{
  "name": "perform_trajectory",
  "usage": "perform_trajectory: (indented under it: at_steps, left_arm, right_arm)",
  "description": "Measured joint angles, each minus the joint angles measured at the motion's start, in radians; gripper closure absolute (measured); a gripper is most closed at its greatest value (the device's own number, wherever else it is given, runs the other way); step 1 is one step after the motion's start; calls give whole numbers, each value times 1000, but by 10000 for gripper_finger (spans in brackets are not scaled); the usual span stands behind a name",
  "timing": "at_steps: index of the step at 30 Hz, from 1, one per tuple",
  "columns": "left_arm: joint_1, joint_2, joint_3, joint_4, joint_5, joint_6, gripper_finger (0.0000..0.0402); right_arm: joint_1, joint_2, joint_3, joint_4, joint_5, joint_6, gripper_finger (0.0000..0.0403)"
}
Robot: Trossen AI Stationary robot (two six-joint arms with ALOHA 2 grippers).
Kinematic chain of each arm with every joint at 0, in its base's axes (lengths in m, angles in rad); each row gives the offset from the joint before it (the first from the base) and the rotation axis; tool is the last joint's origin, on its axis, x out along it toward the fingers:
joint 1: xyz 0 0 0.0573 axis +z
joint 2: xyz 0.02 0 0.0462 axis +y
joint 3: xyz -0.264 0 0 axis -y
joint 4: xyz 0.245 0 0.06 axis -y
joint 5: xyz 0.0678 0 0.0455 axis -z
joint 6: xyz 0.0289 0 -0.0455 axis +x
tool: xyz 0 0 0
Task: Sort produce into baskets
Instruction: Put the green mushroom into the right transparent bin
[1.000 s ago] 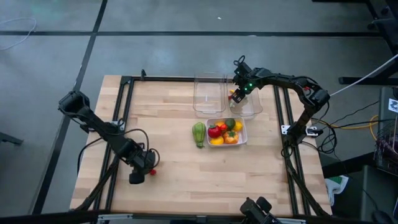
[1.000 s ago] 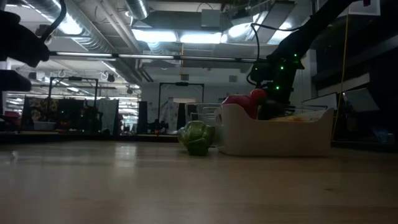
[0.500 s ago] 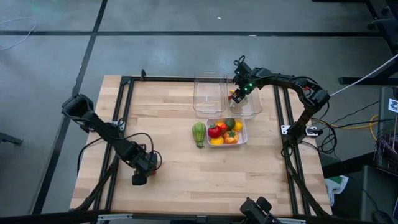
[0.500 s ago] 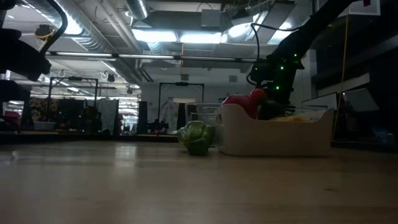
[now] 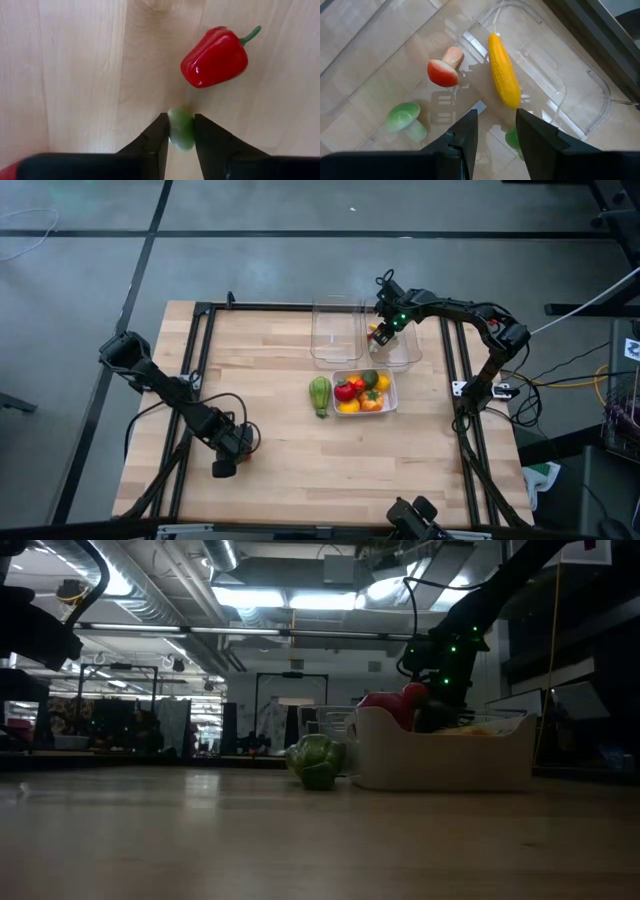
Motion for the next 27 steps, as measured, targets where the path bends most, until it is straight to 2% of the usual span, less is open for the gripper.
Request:
perform_trajectory:
  at_steps: [7,13,19,24,27]
  left_arm:
    - [0,0,0,0,2,0,326]
    - [18,0,0,-1,72,-1,327]
    - [68,0,18,-3,127,8,328]
    - [132,0,88,-2,130,105,329]
    - [182,0,143,0,130,194,329]
  right_arm:
    - [0,0,0,0,0,0,269]
    - [0,0,14,-17,0,0,269]
    - [0,0,124,-138,0,0,269]
    - [1,0,226,-194,-6,0,269]
    - [1,0,274,-197,-62,0,269]
